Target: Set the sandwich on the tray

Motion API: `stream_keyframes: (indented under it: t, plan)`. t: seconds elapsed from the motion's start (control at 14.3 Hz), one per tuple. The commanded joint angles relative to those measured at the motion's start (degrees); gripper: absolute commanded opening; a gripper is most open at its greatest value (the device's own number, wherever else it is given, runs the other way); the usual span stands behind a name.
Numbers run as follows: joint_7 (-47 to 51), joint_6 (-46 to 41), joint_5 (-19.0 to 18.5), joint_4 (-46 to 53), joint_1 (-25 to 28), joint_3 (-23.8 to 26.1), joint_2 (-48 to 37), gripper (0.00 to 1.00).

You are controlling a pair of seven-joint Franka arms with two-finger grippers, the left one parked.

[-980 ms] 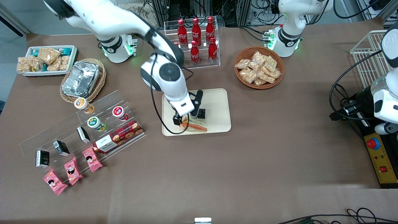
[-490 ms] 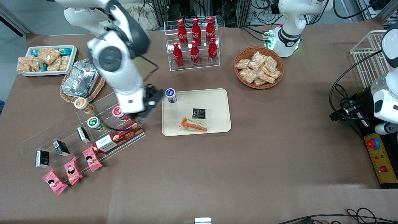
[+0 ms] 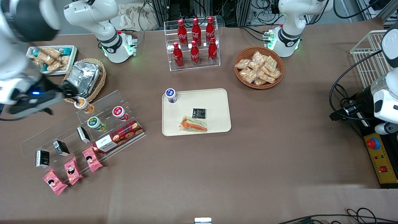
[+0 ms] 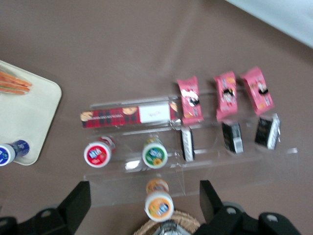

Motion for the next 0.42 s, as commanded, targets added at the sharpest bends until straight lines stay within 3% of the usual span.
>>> stream_keyframes:
  t: [0.0,0.35]
  plan:
    - [1.7,-3.2,1.8,2.2,0.7,-5.7,0.8,0.99]
    - [10.4,-6.0,1.8,2.3,-1.5,-8.5,-0.1,0.99]
